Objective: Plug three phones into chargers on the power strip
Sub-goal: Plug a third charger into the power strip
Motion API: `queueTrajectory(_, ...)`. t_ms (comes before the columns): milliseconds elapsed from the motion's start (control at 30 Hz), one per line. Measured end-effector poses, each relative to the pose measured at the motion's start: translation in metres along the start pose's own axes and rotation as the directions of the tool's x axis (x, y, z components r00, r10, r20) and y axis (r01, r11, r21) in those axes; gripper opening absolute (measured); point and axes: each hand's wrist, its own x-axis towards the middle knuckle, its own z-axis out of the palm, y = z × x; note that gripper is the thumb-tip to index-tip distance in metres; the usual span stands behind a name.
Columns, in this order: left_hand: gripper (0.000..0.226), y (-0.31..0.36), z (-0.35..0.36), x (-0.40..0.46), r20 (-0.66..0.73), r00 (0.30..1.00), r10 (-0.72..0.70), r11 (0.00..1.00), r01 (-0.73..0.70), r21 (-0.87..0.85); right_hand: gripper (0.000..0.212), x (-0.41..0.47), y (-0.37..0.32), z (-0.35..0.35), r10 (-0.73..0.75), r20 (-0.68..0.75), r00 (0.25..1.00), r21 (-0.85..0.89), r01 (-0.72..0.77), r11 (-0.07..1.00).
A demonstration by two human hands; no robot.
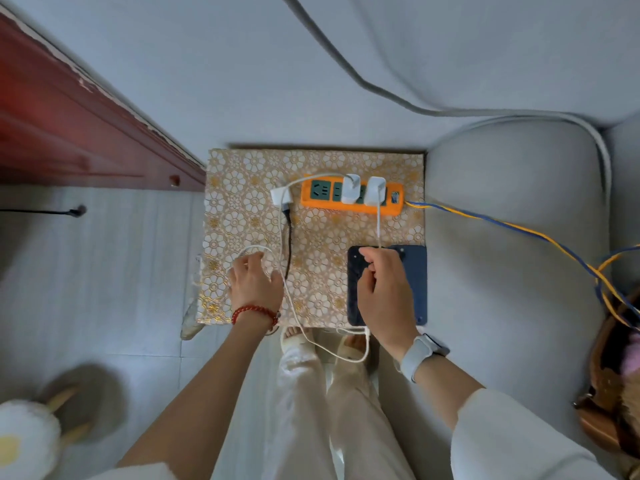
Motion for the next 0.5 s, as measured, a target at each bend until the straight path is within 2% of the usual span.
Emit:
queueTrajectory(100, 0.043, -0.019, -0.014, 0.032, 0.015, 1.000, -0.016, 0.998, 0.015, 0.068, 0.028, 0.007, -0.018, 0.017, -0.065, 0.048, 0.997, 0.000, 0.065, 0.998)
queueTrajectory(233, 0.040, -0.010, -0.016, 0.082, 0.055, 0.989, 0.135, 0.987, -0.139, 0.085, 0.029, 0.019, -0.030, 0.035, -0.116, 0.059, 0.992, -0.020, 0.117, 0.993)
queueTrajectory(300, 0.037, 0.004, -0.011, 0.102, 0.051, 0.983, 0.177, 0.984, -0.178, 0.017, 0.030, 0.028, -0.032, 0.042, -0.115, 0.042, 0.993, -0.036, 0.116, 0.993)
queueTrajectory(400, 0.037, 0.027, -0.001, 0.120, 0.063, 0.988, 0.142, 0.983, -0.133, -0.122, 0.030, 0.040, -0.033, 0.046, -0.128, 0.018, 0.992, -0.068, 0.129, 0.989)
queueTrajectory(500, 0.049, 0.040, 0.008, 0.128, 0.077, 0.997, 0.024, 0.993, -0.015, -0.114, 0.030, 0.046, -0.031, 0.048, -0.120, 0.010, 0.993, -0.103, 0.121, 0.987)
